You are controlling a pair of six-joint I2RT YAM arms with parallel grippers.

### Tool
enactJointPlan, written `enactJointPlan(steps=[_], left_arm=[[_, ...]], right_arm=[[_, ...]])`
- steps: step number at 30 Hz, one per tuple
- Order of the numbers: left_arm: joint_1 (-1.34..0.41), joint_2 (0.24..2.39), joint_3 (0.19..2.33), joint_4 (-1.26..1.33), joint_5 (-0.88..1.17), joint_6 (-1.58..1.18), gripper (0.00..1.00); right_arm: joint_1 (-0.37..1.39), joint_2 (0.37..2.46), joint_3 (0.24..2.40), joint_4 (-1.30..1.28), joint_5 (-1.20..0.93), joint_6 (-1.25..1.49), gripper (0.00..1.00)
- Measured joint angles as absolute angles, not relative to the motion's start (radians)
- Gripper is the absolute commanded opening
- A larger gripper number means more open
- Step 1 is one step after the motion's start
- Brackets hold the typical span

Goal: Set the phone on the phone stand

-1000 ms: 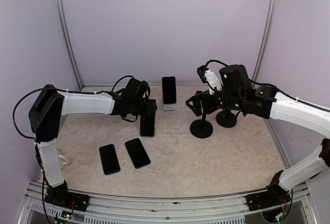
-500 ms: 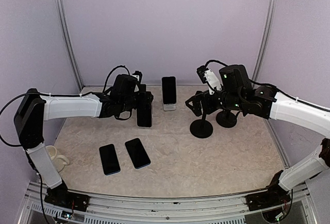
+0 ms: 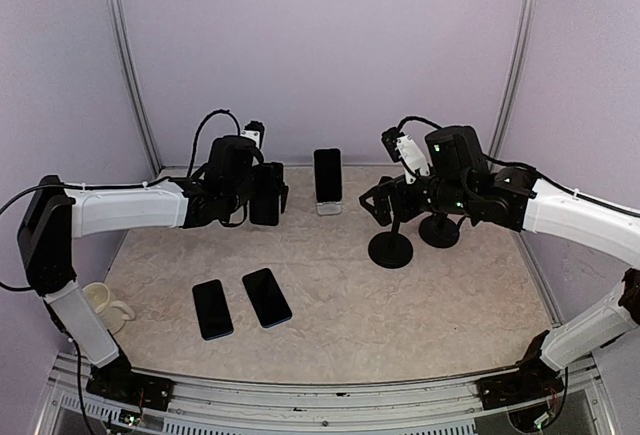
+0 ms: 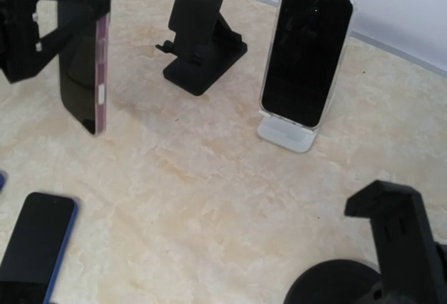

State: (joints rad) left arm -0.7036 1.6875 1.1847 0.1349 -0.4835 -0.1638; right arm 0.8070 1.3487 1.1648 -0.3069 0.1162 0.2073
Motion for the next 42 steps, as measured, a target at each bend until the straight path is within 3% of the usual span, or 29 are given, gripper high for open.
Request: enactJointPlan(steps=[20, 42], left_arm=[[-0.634, 1.723, 1.184, 0.362, -0.524, -0.031, 0.0], [-0.585, 1.947, 1.32, 0.435, -0.475, 0.002, 0.0]], right_arm=[[0.807, 1.345, 1.152, -0.302, 0.113, 0.218, 1.0], [0.807, 1.345, 1.152, -0.303, 0.113, 0.236, 1.0]])
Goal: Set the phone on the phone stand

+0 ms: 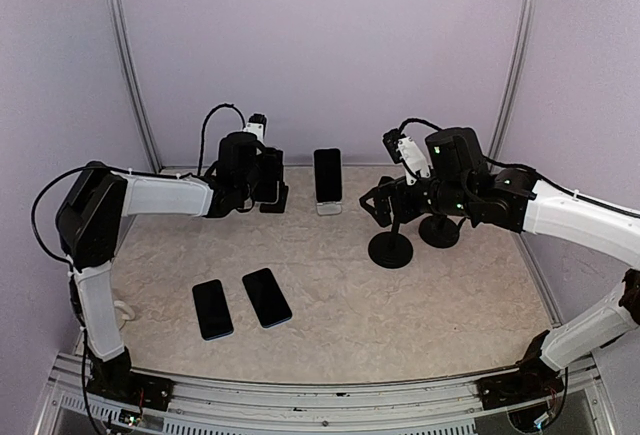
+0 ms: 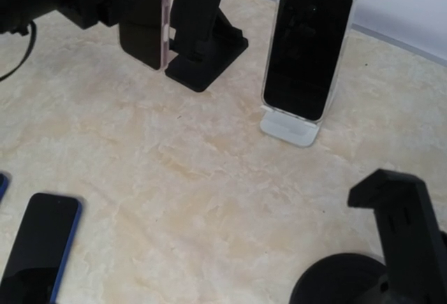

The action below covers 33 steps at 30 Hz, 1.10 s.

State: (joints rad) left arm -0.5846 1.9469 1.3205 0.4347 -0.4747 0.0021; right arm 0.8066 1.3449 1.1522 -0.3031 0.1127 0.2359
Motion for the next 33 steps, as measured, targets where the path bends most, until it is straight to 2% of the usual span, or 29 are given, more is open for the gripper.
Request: enactJointPlan(steps=[33], left_arm=[[-0.545, 2.14, 1.482, 0.524, -0.451, 0.03, 0.0]], right_arm=[[0.807, 1.343, 1.152, -0.348, 0.13, 0.256, 1.0]])
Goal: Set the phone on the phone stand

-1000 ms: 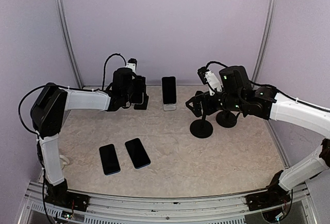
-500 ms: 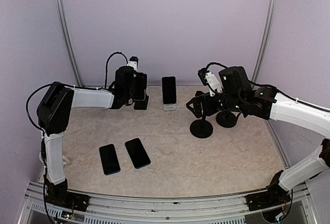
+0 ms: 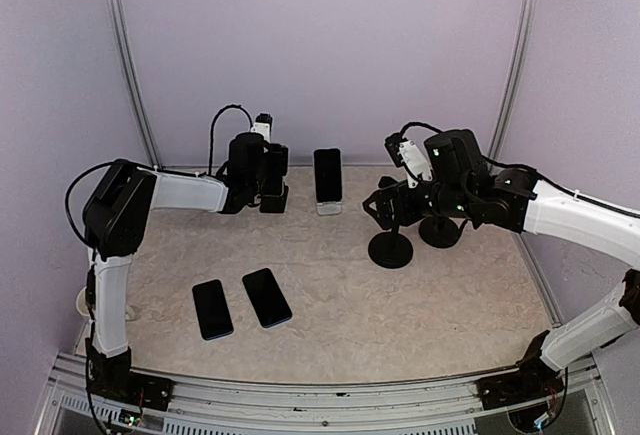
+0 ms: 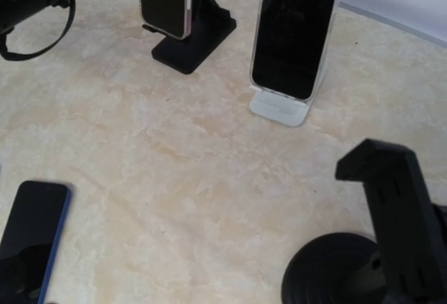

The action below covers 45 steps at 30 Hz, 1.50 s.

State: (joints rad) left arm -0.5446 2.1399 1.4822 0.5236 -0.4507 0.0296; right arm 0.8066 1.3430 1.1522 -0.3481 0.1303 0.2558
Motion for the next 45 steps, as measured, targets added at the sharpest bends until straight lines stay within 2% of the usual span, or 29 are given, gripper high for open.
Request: enactJointPlan(steps=[30, 45], left_arm=[[-0.533, 2.201, 1.545, 0.527, -0.459, 0.019, 0.0], [-0.525, 2.222, 1.634, 0.388, -0.524, -0.112, 0.0]], right_arm=[[0.807, 1.342, 1.152, -0.349, 0.135, 0.255, 1.0], [0.807, 1.342, 1.152, -0.349, 0.135, 0.255, 1.0]])
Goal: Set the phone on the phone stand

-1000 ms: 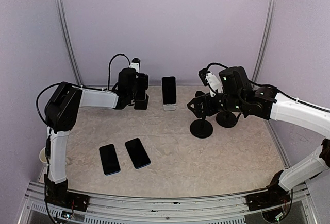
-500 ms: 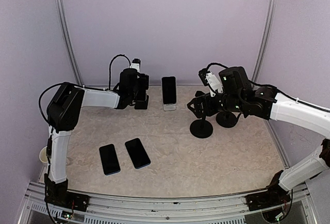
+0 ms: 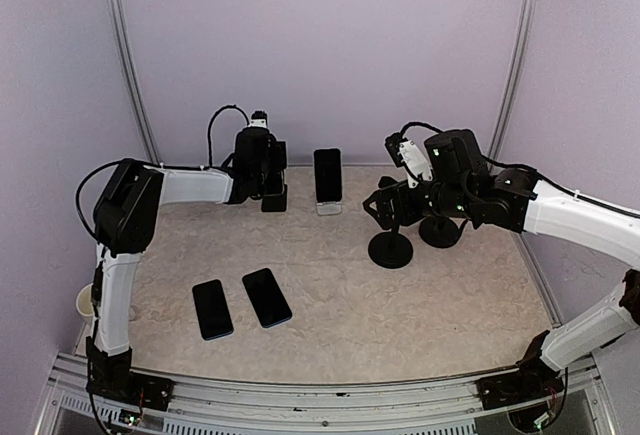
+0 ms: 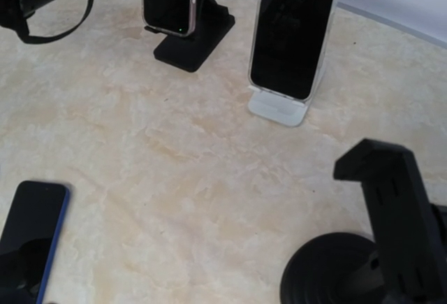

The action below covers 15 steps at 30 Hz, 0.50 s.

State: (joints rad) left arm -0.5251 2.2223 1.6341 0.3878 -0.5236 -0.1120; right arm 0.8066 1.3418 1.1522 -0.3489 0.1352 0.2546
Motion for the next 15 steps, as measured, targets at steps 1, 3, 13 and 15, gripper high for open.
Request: enactJointPlan(steps=[1, 3, 13, 15], left_arm=[[-0.525, 2.223, 1.637, 0.386, -0.525, -0.113, 0.0], [-0.525, 2.228, 1.645, 0.379, -0.529, -0.113, 0.0], [-0.54, 2.243, 1.658, 0.389, -0.558, -0.077, 0.01], [-0.545, 2.245, 1.658, 0.394, -0.562, -0.062, 0.01]], right_arm=[[0.807, 1.342, 1.152, -0.349, 0.135, 0.255, 1.0], [0.807, 1.342, 1.152, -0.349, 0.135, 0.255, 1.0], [0.807, 1.342, 1.152, -0.349, 0.137, 0.255, 1.0], [0.807, 1.342, 1.152, -0.349, 0.137, 0.255, 1.0]])
